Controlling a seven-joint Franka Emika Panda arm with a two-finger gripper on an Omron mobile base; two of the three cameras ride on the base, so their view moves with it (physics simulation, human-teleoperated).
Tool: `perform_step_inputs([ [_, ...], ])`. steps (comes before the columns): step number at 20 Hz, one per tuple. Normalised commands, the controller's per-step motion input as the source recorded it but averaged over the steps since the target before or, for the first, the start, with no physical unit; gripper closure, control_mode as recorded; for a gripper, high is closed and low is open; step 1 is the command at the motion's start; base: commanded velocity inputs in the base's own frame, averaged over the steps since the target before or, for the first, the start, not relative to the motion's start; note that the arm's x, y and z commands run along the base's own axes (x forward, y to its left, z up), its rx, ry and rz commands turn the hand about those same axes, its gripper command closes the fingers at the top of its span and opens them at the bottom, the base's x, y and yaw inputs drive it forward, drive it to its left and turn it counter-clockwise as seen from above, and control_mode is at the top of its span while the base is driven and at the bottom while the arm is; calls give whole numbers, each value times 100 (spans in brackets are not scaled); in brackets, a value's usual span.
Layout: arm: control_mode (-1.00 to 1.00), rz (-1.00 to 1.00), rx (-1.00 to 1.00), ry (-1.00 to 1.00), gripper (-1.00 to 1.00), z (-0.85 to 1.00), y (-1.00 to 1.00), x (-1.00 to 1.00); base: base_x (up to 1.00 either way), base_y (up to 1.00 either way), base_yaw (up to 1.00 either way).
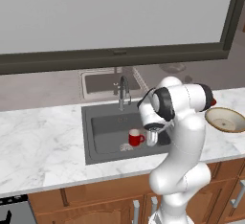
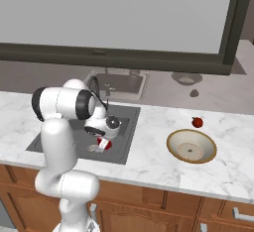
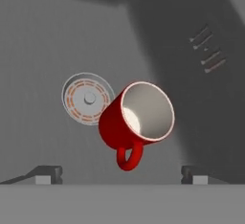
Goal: Pick the mug and place it in the sink. Pick the bowl and place it in the open cabinet and then close the cabinet.
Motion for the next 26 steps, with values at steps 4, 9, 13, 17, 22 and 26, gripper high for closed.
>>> perform_step_inputs([
  [4,-100,0,0,0,-100,83,-6,1,0,0,0],
  [9,-100,-3,0,0,-100,86,-4,0,0,0,0],
  [13,-100,-13,0,-1,-100,83,-19,-19,0,0,0],
  [17,-100,-20,0,-4,-100,84,-22,-30,0,0,0],
  [22,-100,-21,0,0,-100,92,-17,-20,0,0,0],
  [26,-100,-23,0,0,-100,77,-9,-19,0,0,0],
])
